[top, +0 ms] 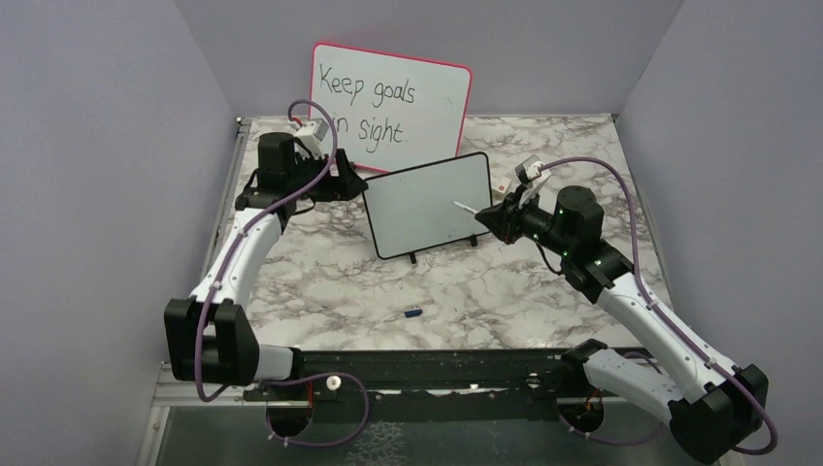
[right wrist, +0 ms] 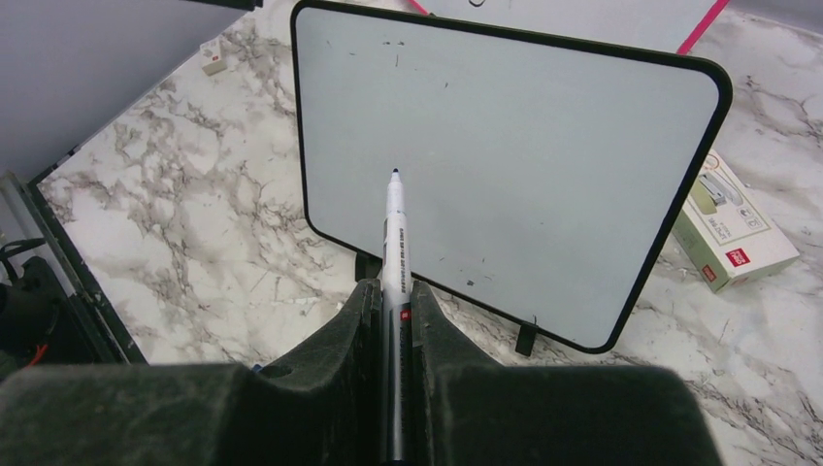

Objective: Write a sentence on the whiteboard
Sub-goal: Place the pen cap at the center of the board, then write a sentence on the whiteboard.

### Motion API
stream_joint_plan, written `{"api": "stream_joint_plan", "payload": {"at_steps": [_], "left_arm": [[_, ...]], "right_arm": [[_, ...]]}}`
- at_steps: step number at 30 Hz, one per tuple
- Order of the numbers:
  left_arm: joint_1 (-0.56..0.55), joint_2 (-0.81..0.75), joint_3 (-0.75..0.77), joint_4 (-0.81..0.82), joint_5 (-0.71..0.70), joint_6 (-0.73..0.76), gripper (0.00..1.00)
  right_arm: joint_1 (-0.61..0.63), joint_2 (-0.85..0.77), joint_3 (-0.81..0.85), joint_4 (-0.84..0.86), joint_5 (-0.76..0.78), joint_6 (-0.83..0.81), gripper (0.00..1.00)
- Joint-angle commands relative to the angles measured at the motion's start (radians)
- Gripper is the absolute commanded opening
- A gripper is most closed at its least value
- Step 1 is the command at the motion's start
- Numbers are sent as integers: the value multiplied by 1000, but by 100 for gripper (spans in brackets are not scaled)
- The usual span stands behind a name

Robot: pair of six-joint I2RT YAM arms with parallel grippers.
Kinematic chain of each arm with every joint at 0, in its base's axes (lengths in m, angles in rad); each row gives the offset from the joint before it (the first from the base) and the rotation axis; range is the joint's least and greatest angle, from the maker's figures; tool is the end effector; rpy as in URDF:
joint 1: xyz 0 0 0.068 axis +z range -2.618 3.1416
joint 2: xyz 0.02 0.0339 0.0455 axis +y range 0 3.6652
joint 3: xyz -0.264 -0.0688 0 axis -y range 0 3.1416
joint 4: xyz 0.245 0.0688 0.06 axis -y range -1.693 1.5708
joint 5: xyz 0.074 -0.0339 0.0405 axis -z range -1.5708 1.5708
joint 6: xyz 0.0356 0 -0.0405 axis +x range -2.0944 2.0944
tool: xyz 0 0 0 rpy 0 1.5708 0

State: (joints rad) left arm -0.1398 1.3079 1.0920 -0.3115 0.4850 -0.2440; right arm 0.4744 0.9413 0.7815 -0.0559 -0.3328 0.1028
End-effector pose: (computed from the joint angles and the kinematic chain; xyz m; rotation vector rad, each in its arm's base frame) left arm 0.2895 -0.0575 0.3215 0.1884 2.1076 -0.7384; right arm 0.1914 0.1114 0.3241 -0.5761 1.7377 0.7075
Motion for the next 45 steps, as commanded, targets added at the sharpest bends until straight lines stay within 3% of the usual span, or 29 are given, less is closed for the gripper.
{"api": "stream_joint_plan", "payload": {"at_steps": [1,7,18,27,38,45], "left_arm": [[95,111,59,126,320,-37,78],[103,251,130,184,531,-28,68],[101,435,242,217,681,-16,49],[83,453,226,216,737,22,40],[65,434,189,176,736,60,14],[60,342,118,144,707,86,9]], "right_arm": [[15,20,48,6,-9,-15,0],[24,14,68,0,-5,-21,1],[35,-1,74,-9,-4,-27,1],[47,13,79,-7,-14,-29,1],[62,11,76,-2,-10,-36,1],[73,19,82,-8,-5,-49,0]]}}
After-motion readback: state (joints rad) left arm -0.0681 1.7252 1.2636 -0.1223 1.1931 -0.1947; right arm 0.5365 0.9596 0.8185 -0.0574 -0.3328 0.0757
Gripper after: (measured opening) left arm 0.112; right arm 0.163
